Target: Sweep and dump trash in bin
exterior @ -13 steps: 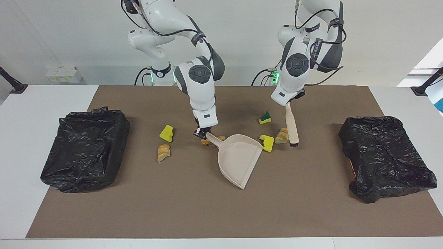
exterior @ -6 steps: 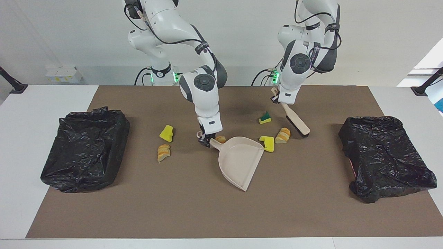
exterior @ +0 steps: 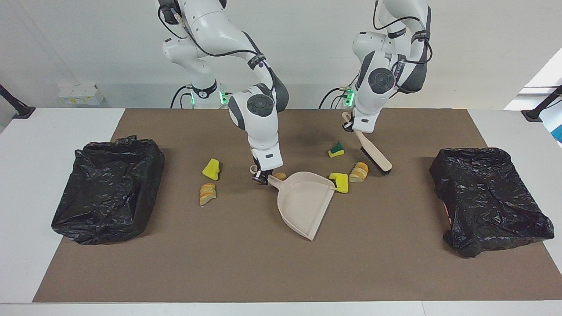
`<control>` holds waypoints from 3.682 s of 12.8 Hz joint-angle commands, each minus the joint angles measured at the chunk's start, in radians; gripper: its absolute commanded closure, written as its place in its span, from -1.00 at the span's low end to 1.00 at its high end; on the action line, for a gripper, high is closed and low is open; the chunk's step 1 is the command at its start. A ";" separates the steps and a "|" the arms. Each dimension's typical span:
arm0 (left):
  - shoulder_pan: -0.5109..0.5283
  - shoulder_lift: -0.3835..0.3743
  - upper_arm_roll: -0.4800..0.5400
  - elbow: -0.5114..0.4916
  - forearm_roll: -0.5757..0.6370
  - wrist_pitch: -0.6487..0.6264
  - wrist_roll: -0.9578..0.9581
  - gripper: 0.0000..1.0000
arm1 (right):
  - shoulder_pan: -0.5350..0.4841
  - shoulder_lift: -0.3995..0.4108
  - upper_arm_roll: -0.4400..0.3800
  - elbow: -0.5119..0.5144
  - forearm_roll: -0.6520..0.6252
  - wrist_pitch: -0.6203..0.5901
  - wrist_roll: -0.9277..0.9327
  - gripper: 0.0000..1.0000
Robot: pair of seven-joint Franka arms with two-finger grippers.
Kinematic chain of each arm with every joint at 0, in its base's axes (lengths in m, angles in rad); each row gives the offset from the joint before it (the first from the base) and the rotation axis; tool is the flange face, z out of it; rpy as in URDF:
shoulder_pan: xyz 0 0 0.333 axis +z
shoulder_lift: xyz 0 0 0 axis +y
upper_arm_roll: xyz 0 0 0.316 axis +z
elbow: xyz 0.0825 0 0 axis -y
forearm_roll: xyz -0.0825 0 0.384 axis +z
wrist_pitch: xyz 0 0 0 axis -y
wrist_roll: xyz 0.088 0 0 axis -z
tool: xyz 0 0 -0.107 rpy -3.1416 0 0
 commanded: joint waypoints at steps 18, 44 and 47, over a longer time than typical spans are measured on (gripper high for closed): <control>-0.254 0.032 0.006 0.042 -0.241 0.158 0.532 1.00 | 0.143 -0.011 0.011 -0.006 -0.246 -0.094 -0.148 1.00; -0.245 0.081 0.001 0.017 -0.360 0.345 -0.380 1.00 | 0.140 0.020 0.011 -0.014 -0.250 -0.007 -0.284 1.00; -0.262 0.115 -0.002 0.074 -0.359 0.351 -0.100 1.00 | 0.138 0.020 0.011 -0.014 -0.244 0.002 -0.268 1.00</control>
